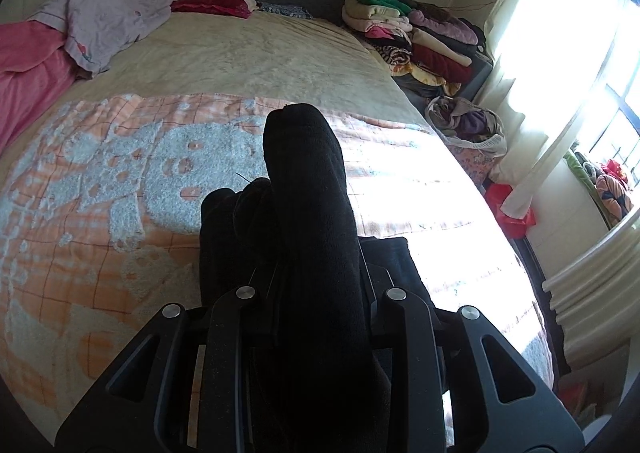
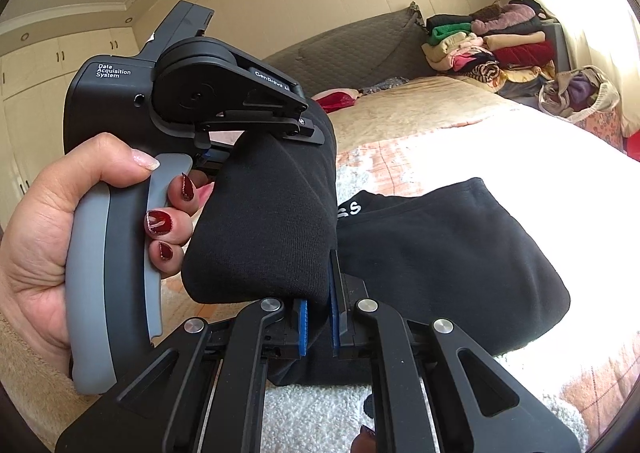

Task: Fold small clothes
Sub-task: 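Lift the bundle with both grippers and carry it across the blanket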

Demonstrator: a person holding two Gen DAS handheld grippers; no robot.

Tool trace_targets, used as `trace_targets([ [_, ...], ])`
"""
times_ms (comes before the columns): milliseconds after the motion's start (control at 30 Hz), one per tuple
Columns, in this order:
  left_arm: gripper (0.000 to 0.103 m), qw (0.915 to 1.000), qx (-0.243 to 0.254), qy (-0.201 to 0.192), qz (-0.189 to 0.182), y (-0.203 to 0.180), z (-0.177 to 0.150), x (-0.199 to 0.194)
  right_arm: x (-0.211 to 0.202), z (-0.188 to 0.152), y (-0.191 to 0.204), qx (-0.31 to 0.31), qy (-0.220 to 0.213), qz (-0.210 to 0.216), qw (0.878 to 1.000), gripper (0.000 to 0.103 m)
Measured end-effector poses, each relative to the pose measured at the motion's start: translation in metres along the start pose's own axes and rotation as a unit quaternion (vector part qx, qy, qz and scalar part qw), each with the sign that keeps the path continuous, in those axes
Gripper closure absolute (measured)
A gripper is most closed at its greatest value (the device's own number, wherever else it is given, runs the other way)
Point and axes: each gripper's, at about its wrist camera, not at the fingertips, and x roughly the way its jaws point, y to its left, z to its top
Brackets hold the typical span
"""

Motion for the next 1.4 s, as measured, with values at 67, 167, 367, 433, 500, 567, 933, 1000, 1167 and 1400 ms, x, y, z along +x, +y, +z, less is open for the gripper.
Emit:
trace_targets([
  [67,0.084,1.0000,-0.001,-0.001,-0.009,-0.005,0.000,0.000,-0.003,0.000,-0.005,0.005,-0.006,-0.001,1.000,0.096],
  [167,0.084,0.9999,0.007,-0.002,-0.013,-0.018,-0.001,0.002,-0.007,-0.001,-0.012,0.015,-0.010,-0.004,1.000,0.096],
  [367,0.084,0.9996,0.020,0.003,-0.018,-0.037,-0.007,0.015,-0.012,-0.003,-0.031,0.045,-0.008,-0.007,0.999,0.096],
  [433,0.084,0.9994,0.027,0.007,-0.018,-0.043,-0.010,0.021,-0.011,-0.004,-0.037,0.056,-0.004,-0.011,0.998,0.096],
  [500,0.084,0.9994,0.026,0.013,-0.021,-0.046,-0.011,0.028,-0.008,-0.004,-0.043,0.066,0.000,-0.014,0.998,0.096],
  [567,0.084,0.9991,0.030,0.018,-0.023,-0.051,-0.015,0.037,-0.006,-0.006,-0.048,0.071,0.004,-0.020,0.997,0.096],
  [933,0.069,0.9956,0.065,0.049,-0.046,-0.077,-0.033,0.065,0.006,-0.021,-0.087,0.127,0.039,-0.054,0.990,0.095],
  [1000,0.062,0.9959,0.068,0.047,-0.036,-0.073,-0.033,0.065,0.007,-0.023,-0.096,0.146,0.046,-0.061,0.986,0.090],
  [1167,0.051,0.9978,0.046,0.034,-0.034,-0.049,-0.021,0.050,0.006,-0.027,-0.115,0.189,0.056,-0.047,0.979,0.083],
  [1400,0.048,0.9993,0.004,0.034,0.013,0.000,-0.021,0.034,0.000,-0.006,-0.121,0.206,0.060,-0.009,0.977,0.041],
])
